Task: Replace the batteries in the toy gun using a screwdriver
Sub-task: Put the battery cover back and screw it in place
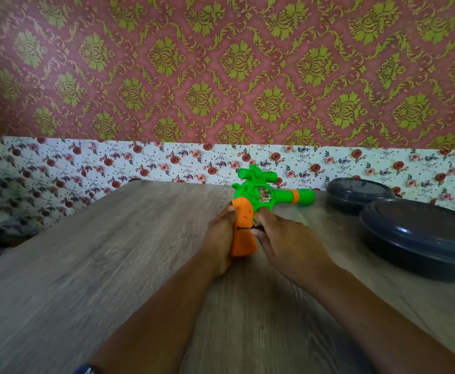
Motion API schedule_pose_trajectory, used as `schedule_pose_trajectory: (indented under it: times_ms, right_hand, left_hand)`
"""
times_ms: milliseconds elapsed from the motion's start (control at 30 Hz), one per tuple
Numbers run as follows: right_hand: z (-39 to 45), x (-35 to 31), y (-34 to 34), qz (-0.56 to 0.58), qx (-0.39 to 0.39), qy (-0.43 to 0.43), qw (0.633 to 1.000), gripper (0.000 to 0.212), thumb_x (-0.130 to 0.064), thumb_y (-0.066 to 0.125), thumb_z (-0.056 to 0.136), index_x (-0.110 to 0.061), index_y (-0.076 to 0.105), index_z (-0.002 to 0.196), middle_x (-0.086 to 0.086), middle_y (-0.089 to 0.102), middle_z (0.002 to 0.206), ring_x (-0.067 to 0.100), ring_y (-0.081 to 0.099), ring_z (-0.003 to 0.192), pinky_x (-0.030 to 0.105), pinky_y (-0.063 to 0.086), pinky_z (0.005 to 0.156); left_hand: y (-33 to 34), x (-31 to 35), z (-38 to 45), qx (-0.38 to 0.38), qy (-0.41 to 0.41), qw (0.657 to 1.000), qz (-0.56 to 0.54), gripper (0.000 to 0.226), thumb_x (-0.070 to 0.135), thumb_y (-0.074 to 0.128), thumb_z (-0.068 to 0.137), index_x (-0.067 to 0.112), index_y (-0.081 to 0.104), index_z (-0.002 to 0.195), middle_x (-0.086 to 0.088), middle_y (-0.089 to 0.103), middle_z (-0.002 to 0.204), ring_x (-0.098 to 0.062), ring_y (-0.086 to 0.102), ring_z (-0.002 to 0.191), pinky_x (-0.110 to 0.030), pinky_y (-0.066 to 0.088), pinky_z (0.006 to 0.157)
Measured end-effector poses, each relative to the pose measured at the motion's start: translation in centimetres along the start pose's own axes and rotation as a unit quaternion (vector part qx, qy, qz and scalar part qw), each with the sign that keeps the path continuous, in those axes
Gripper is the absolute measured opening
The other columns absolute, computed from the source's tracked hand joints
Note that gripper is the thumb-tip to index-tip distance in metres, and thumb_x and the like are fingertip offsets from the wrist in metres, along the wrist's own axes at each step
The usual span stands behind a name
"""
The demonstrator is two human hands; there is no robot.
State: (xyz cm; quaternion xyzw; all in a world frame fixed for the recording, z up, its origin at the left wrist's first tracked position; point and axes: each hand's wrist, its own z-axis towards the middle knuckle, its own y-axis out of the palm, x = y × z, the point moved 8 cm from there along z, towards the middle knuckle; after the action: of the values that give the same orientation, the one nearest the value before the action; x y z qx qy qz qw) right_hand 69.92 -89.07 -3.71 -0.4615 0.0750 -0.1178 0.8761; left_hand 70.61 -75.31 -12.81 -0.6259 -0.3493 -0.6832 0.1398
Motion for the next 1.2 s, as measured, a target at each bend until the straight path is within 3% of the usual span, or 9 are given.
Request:
schedule_pose_trajectory:
  times_ms: [233,300,467,667,833,933,1033,1133,1200]
  right_hand:
    - [-0.1,0.0,0.0,0.067,0.01,0.022,0.997,0.018,-0.033,0.044,0.092,-0.02,0.039,0.105,0.002,0.055,0.097,0.019,0.053,0.077,0.031,0.037,0.06]
    - [0.0,-0.3,-0.1,0.086,0.004,0.012,0.996,0.014,-0.027,0.044,0.093,-0.019,0.039,0.103,0.003,0.054,0.098,0.02,0.053,0.076,0.033,0.039,0.06]
    - [0.0,-0.7,-0.3,0.078,0.011,-0.001,0.997,0.017,-0.029,0.041,0.095,-0.014,0.044,0.102,0.008,0.061,0.097,0.029,0.059,0.08,0.04,0.046,0.062]
    - [0.0,0.0,-0.7,-0.004,0.048,0.004,0.999,0.04,-0.043,0.026,0.092,-0.011,0.049,0.102,0.01,0.067,0.087,0.033,0.064,0.074,0.032,0.036,0.055]
    - [-0.1,-0.4,-0.5,0.046,0.019,0.003,0.999,0.025,-0.031,0.037,0.096,-0.017,0.036,0.116,0.007,0.062,0.099,0.027,0.059,0.087,0.033,0.039,0.062]
    - [0.1,-0.6,-0.5,0.042,0.017,-0.003,0.999,0.021,-0.027,0.038,0.097,-0.014,0.037,0.114,0.008,0.062,0.102,0.026,0.058,0.089,0.032,0.035,0.06]
    - [0.1,-0.5,-0.8,0.031,0.04,0.0,0.999,0.021,-0.028,0.039,0.097,-0.012,0.041,0.11,0.008,0.064,0.101,0.027,0.06,0.09,0.03,0.031,0.058]
    - [0.1,-0.6,-0.7,-0.005,0.06,-0.014,0.998,0.026,-0.033,0.044,0.095,-0.009,0.048,0.101,0.012,0.067,0.084,0.033,0.063,0.075,0.031,0.032,0.053]
    - [0.0,-0.4,-0.7,-0.028,0.071,-0.015,0.997,0.035,-0.043,0.037,0.095,-0.01,0.05,0.098,0.011,0.066,0.074,0.032,0.064,0.065,0.029,0.033,0.049]
  left_hand:
    - [0.2,0.1,-0.2,-0.005,-0.007,1.0,-0.021,0.048,0.041,0.039,0.098,0.016,0.044,0.139,-0.018,0.062,0.121,-0.028,0.065,0.095,-0.036,0.055,0.072]
    - [0.2,0.3,-0.5,-0.005,-0.002,1.0,-0.02,0.044,0.038,0.038,0.1,0.015,0.046,0.136,-0.018,0.062,0.119,-0.027,0.064,0.09,-0.038,0.055,0.075]
    - [0.2,0.1,-0.3,0.001,-0.004,1.0,-0.012,0.046,0.038,0.038,0.099,0.013,0.049,0.136,-0.017,0.063,0.121,-0.034,0.061,0.109,-0.052,0.048,0.097]
    - [0.2,0.1,-0.4,0.006,0.003,1.0,0.01,0.043,0.04,0.041,0.098,0.018,0.049,0.135,-0.014,0.063,0.122,-0.033,0.062,0.109,-0.055,0.048,0.097]
    - [0.1,0.1,-0.3,0.011,0.006,1.0,0.008,0.045,0.039,0.042,0.097,0.019,0.049,0.137,-0.016,0.063,0.123,-0.032,0.063,0.104,-0.046,0.053,0.086]
    - [0.1,0.1,-0.3,0.012,0.007,1.0,0.011,0.046,0.04,0.043,0.096,0.018,0.05,0.136,-0.015,0.063,0.123,-0.033,0.062,0.109,-0.052,0.05,0.094]
    - [0.2,0.1,-0.3,0.006,0.01,1.0,0.009,0.046,0.04,0.042,0.096,0.017,0.05,0.136,-0.015,0.065,0.121,-0.032,0.063,0.106,-0.05,0.051,0.093]
    - [0.2,0.1,-0.2,0.003,0.008,1.0,0.0,0.045,0.039,0.041,0.098,0.015,0.05,0.136,-0.015,0.065,0.12,-0.03,0.065,0.102,-0.046,0.053,0.088]
    - [0.1,0.1,-0.2,0.007,0.007,1.0,0.008,0.046,0.04,0.041,0.097,0.018,0.049,0.137,-0.013,0.065,0.122,-0.031,0.064,0.106,-0.049,0.052,0.091]
